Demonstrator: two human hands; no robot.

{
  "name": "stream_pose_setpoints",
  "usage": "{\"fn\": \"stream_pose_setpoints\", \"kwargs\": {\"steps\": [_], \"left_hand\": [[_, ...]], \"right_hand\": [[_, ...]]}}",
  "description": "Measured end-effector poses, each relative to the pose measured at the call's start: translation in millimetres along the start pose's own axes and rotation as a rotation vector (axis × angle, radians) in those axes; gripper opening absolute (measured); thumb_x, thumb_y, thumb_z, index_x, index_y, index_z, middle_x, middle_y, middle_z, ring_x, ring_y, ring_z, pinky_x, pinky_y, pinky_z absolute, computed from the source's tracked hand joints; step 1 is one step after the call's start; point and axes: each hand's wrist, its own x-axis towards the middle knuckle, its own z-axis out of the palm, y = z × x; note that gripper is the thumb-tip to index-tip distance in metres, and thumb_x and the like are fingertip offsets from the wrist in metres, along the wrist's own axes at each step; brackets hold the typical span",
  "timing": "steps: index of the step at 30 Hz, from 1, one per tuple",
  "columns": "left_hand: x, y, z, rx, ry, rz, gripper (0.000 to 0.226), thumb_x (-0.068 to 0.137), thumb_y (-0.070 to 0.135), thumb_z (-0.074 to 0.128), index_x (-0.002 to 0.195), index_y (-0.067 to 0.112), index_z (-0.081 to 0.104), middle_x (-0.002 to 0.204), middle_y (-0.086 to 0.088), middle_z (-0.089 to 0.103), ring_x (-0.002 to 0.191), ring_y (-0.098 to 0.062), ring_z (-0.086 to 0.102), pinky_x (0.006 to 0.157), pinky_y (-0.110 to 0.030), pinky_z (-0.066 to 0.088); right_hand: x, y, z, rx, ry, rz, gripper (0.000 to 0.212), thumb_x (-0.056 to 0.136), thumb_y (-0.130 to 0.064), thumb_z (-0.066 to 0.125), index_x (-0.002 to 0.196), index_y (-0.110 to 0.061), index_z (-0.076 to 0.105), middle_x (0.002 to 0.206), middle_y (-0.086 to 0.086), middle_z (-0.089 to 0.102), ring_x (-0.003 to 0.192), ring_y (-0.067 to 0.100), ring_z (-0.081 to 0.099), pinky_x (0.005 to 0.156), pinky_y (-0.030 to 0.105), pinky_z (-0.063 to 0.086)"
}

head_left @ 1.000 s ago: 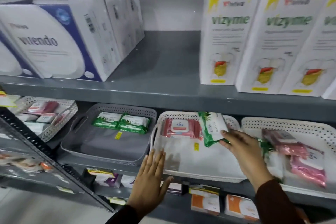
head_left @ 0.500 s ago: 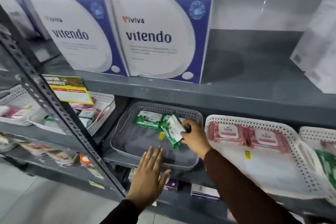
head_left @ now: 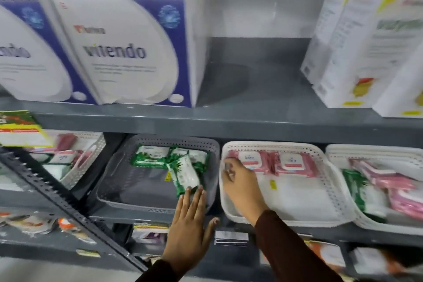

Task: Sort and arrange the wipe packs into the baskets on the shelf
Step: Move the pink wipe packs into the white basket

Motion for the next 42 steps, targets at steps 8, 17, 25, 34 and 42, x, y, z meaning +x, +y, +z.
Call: {"fn": "stream_pose_setpoints", "kwargs": {"steps": [8, 17, 25, 34, 42], "left_hand": [[42, 117, 36, -0.006, -0.051, 0.185, 0.073, 0.099, 0.06, 0.02, 0.153, 0.011, 0.021, 0.162, -0.001, 0.012, 0.15, -0.023, 0.001, 0.118, -0.038, 0.004], [61, 201, 54, 0.122, -0.097, 0.149, 0.073, 0.098, 0.059, 0.026, 0.148, 0.007, 0.035, 0.155, -0.007, 0.033, 0.146, -0.029, 0.021, 0.114, -0.041, 0.009], [65, 239, 66, 0.124, -0.072, 0.129, 0.073, 0.1, 0.061, 0.019, 0.15, 0.009, 0.029, 0.157, -0.007, 0.026, 0.147, -0.029, 0.017, 0.114, -0.044, 0.012], [61, 232, 64, 0.146, -0.07, 0.123, 0.071, 0.1, 0.058, 0.026, 0.152, 0.01, 0.024, 0.159, -0.006, 0.023, 0.147, -0.028, 0.015, 0.114, -0.04, 0.01], [55, 218, 63, 0.125, -0.047, 0.079, 0.072, 0.099, 0.057, 0.023, 0.154, 0.01, 0.015, 0.162, -0.006, 0.013, 0.15, -0.026, 0.003, 0.117, -0.042, 0.007]], "right_hand": [[-24, 135, -182, -0.156, 0.505, 0.27, 0.019, 0.091, -0.009, 0.058, 0.104, -0.012, 0.071, 0.093, 0.011, 0.075, 0.084, 0.031, 0.069, 0.069, 0.029, 0.045], [-25, 271, -275, -0.574, 0.427, 0.71, 0.06, 0.086, -0.05, 0.058, 0.128, -0.007, 0.053, 0.125, 0.023, 0.057, 0.116, 0.041, 0.054, 0.097, 0.054, 0.046], [-12, 289, -312, -0.402, 0.374, 0.815, 0.088, 0.072, -0.056, 0.072, 0.133, -0.014, 0.025, 0.121, 0.022, 0.059, 0.108, 0.042, 0.06, 0.093, 0.056, 0.047], [-38, 267, -329, -0.096, 0.784, 0.421, 0.053, 0.079, -0.02, 0.075, 0.115, -0.018, 0.036, 0.103, 0.019, 0.065, 0.093, 0.042, 0.066, 0.079, 0.052, 0.054], [-44, 176, -254, -0.042, 0.39, 0.043, 0.058, 0.083, -0.022, 0.076, 0.132, -0.029, 0.046, 0.114, 0.004, 0.063, 0.075, 0.01, 0.065, 0.064, 0.031, 0.06]]}}
